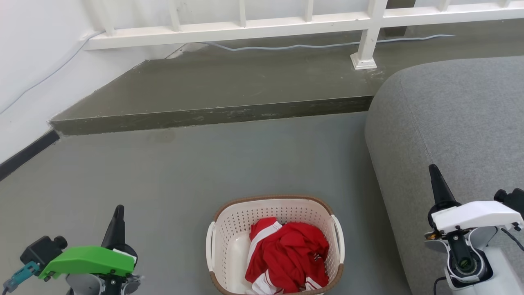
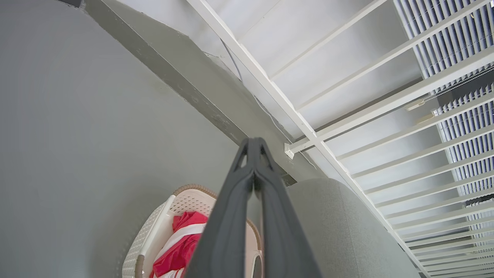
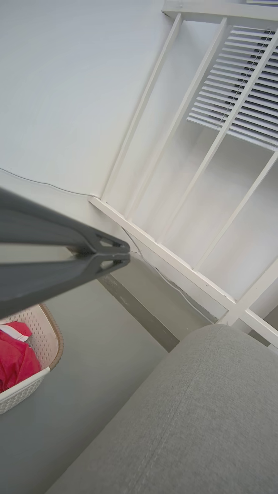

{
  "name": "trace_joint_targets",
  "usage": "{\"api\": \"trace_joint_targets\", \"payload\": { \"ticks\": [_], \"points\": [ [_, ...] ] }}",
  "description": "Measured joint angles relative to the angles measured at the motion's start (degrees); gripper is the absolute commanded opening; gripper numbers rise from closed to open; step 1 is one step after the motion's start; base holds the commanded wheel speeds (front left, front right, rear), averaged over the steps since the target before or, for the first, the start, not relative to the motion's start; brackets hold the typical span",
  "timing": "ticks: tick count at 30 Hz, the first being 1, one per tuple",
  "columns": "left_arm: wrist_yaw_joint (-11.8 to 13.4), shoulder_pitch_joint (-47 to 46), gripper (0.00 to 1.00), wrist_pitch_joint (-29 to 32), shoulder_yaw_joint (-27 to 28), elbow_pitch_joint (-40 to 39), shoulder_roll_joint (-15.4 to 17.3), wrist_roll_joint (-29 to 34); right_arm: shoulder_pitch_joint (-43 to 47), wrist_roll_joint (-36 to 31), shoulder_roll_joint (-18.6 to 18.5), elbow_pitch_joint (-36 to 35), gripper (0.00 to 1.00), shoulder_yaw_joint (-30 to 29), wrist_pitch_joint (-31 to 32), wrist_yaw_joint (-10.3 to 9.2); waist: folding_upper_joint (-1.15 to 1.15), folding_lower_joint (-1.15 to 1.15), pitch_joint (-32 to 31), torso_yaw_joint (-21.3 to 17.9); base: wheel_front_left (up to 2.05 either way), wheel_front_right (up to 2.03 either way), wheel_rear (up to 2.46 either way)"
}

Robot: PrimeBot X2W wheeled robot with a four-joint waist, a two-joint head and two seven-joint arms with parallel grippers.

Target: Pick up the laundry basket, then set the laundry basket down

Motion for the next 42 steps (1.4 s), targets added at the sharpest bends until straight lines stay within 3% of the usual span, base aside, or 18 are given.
{"api": "trace_joint_targets", "payload": {
  "ticks": [42],
  "points": [
    [-1.26, -0.93, 0.00, 8.58, 6.02, 0.00, -0.53, -28.42, -0.03, 30.32, 2.56, -0.14, 0.00, -8.49, 8.37, 2.49, 0.00, 0.00, -0.46, 0.74, 0.00, 0.00, 0.00]
  ]
}}
